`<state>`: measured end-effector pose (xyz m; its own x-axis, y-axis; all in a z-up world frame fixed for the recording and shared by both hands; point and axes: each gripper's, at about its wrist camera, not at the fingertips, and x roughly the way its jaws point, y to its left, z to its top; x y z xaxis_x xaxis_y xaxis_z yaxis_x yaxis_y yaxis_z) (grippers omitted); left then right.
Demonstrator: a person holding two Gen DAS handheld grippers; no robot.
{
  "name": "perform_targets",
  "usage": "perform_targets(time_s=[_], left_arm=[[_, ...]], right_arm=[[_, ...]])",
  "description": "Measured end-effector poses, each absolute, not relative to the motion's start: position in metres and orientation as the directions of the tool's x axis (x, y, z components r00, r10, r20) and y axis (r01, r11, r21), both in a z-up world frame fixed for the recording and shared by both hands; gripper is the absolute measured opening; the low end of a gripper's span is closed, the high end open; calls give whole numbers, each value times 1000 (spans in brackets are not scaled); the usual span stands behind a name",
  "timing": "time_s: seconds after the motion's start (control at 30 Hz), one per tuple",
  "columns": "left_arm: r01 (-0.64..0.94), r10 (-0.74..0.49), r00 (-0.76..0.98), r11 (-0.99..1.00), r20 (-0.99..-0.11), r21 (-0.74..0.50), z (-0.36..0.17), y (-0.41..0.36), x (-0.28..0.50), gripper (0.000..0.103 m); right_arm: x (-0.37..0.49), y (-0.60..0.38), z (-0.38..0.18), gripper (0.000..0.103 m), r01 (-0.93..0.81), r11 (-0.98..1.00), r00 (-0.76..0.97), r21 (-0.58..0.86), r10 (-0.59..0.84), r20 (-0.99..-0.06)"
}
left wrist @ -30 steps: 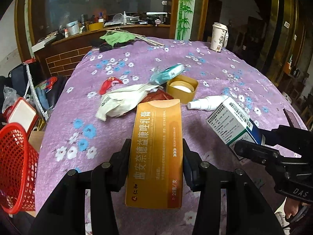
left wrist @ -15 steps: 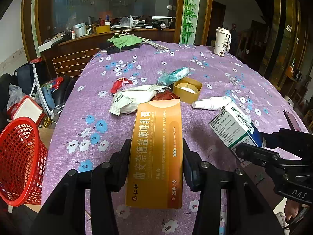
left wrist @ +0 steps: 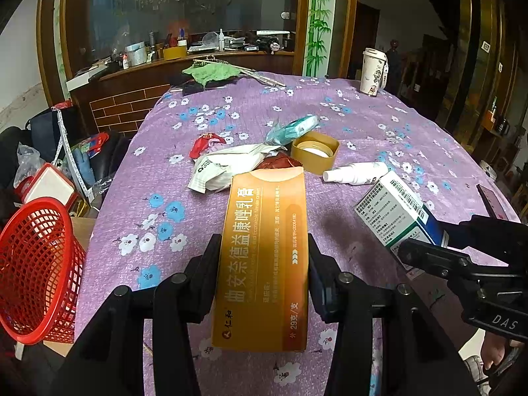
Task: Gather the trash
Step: 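Hold the orange box in the left tool and blue-white box in the right tool, then open the left tool, releasing the orange box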
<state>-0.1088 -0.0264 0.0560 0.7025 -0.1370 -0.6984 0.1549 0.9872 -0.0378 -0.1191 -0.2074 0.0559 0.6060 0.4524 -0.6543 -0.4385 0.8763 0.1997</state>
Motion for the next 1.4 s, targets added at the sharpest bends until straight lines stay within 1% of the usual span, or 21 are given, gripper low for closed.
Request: perform_targets(time_s=[0.67, 0.97, 1.2, 1.33, 1.4], left_arm=[[128, -129, 714, 990, -688, -53, 63, -5, -120, 46], [81, -106, 726, 994, -679, -68, 66, 19, -124, 46], [61, -102, 723, 995, -684, -83, 62, 36, -126, 46], [65, -107, 719, 994, -687, -86, 60, 38, -126, 46], [75, -136, 702, 990, -700, -118, 57, 41, -124, 46]], right_arm=[[-119, -186, 64, 37, -474, 861, 590, 183, 465, -660], [-110, -163, 64, 37, -503, 846, 567, 174, 475, -673], [-104, -157, 62, 37, -492, 851, 561, 185, 472, -680], [-103, -162, 62, 37, -479, 858, 565, 186, 463, -683], [-103, -165, 62, 37, -474, 861, 569, 185, 460, -682]])
